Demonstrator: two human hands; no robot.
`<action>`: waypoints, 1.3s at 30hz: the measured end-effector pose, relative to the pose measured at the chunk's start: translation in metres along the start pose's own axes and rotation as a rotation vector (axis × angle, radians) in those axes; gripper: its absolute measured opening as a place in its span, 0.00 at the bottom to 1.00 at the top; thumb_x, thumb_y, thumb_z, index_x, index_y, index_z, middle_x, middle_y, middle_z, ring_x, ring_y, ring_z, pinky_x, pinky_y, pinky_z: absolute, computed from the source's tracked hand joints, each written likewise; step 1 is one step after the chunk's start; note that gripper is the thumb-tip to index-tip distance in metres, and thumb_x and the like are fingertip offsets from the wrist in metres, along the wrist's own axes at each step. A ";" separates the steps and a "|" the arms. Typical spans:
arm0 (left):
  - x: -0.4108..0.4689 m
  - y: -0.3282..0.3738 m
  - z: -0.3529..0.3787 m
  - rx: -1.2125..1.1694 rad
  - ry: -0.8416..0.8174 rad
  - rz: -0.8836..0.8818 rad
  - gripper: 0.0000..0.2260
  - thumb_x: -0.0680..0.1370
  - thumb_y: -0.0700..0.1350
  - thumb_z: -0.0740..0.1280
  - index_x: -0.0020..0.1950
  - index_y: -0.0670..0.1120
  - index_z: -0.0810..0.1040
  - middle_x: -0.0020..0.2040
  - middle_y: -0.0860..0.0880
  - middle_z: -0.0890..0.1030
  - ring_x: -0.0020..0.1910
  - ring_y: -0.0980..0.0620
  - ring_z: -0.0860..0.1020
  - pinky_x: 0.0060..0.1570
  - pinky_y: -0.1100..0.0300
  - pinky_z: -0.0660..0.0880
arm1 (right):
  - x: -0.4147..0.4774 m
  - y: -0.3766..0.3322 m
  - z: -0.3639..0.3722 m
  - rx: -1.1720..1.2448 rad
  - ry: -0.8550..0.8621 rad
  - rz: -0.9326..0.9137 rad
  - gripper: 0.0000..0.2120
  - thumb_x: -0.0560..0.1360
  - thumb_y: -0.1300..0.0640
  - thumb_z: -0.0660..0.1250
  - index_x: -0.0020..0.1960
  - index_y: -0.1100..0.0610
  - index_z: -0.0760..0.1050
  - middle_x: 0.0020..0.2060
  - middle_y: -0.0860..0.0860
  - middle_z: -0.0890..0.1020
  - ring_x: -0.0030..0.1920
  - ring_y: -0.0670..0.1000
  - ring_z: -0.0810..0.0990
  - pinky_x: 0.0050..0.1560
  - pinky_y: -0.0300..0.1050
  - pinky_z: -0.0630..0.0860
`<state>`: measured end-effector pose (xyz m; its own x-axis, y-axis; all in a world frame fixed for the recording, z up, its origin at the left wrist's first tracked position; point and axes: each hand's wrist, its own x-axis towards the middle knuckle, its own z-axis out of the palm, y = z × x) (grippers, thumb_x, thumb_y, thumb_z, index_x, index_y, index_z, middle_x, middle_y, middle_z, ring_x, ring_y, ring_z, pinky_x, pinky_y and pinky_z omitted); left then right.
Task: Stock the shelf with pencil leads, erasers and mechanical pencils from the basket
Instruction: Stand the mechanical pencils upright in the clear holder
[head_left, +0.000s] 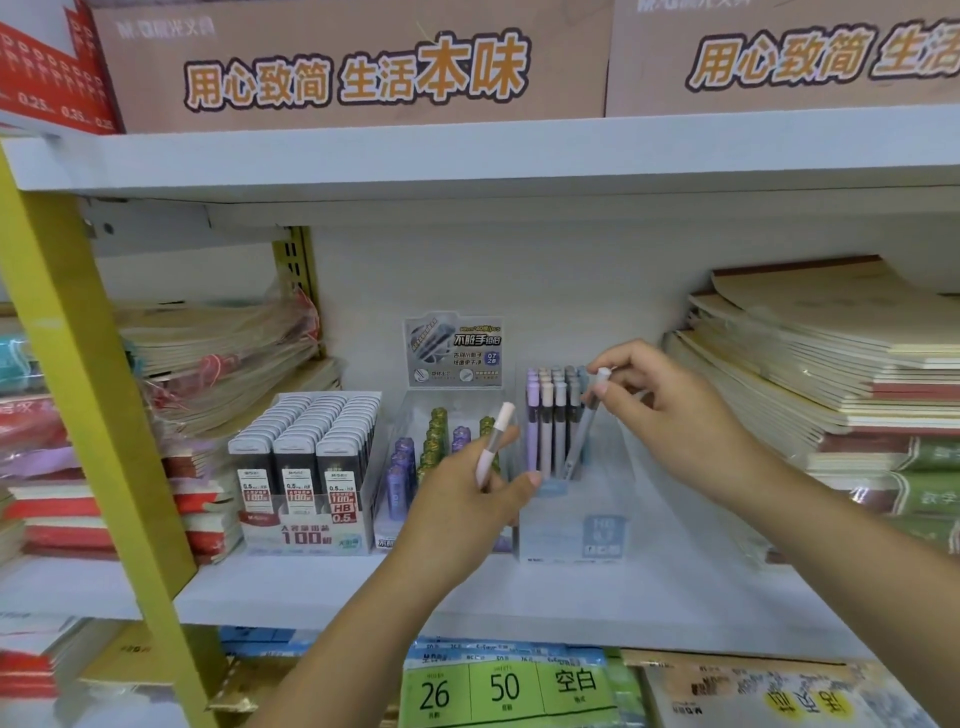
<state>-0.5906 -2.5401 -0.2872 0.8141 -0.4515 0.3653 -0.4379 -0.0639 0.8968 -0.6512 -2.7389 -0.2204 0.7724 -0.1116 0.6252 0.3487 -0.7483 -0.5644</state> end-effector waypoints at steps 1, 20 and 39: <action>0.000 -0.001 0.000 -0.002 -0.002 -0.001 0.17 0.78 0.48 0.71 0.59 0.67 0.71 0.23 0.56 0.67 0.33 0.53 0.75 0.40 0.61 0.76 | 0.000 -0.001 0.000 -0.013 -0.008 -0.007 0.04 0.78 0.54 0.64 0.49 0.44 0.73 0.41 0.40 0.83 0.39 0.40 0.79 0.41 0.40 0.73; -0.004 0.004 -0.005 0.006 -0.031 -0.029 0.12 0.78 0.48 0.71 0.58 0.60 0.74 0.24 0.57 0.70 0.30 0.61 0.76 0.33 0.66 0.74 | 0.012 -0.002 0.016 -0.488 -0.007 -0.108 0.07 0.73 0.50 0.71 0.50 0.50 0.77 0.40 0.45 0.76 0.48 0.48 0.69 0.41 0.42 0.63; -0.012 0.019 -0.004 0.297 0.147 0.205 0.09 0.74 0.58 0.69 0.53 0.62 0.76 0.52 0.62 0.78 0.54 0.61 0.75 0.54 0.66 0.71 | -0.001 -0.048 -0.003 0.436 0.177 0.069 0.08 0.75 0.60 0.69 0.50 0.50 0.74 0.39 0.52 0.86 0.37 0.46 0.82 0.36 0.31 0.74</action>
<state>-0.6074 -2.5326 -0.2738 0.7347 -0.3509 0.5806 -0.6710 -0.2500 0.6980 -0.6703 -2.7046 -0.1919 0.7124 -0.2893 0.6394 0.5193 -0.3956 -0.7575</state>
